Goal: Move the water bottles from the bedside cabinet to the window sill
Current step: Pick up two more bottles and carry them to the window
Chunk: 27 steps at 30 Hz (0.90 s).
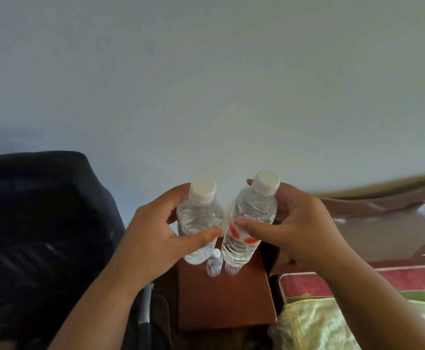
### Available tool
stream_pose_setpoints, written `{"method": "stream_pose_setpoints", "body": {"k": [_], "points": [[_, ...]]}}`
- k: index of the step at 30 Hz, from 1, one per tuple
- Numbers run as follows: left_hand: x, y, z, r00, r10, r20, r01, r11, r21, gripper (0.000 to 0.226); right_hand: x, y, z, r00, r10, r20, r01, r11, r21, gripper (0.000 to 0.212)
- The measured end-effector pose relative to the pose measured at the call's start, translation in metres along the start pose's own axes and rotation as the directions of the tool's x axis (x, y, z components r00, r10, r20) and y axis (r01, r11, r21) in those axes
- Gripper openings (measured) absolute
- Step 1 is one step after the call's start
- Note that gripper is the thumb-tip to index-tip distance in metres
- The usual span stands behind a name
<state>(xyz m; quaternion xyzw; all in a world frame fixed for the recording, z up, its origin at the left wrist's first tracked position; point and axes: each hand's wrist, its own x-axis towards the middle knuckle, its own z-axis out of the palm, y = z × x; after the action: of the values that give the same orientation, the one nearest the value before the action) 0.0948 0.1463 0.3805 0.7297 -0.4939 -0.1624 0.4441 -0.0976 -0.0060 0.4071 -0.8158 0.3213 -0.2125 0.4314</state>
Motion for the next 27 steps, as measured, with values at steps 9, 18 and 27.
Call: {"method": "stream_pose_setpoints", "body": {"k": [9,18,27], "points": [[-0.007,0.008,-0.007,0.985,-0.054,-0.164,0.059,0.998,0.023,0.057,0.025,-0.001,0.007,0.991,-0.111,0.073,0.116,0.991,-0.064,0.044],[-0.019,0.021,-0.001,0.896,-0.195,-0.399,0.22,0.975,0.017,0.054,0.075,0.004,0.01,0.931,-0.287,0.227,0.293,0.956,0.007,0.043],[-0.084,0.023,0.035,0.662,-0.35,-0.663,0.44,0.897,-0.035,0.067,0.094,0.007,0.052,0.776,-0.4,0.488,0.407,0.908,0.097,0.05]]}}
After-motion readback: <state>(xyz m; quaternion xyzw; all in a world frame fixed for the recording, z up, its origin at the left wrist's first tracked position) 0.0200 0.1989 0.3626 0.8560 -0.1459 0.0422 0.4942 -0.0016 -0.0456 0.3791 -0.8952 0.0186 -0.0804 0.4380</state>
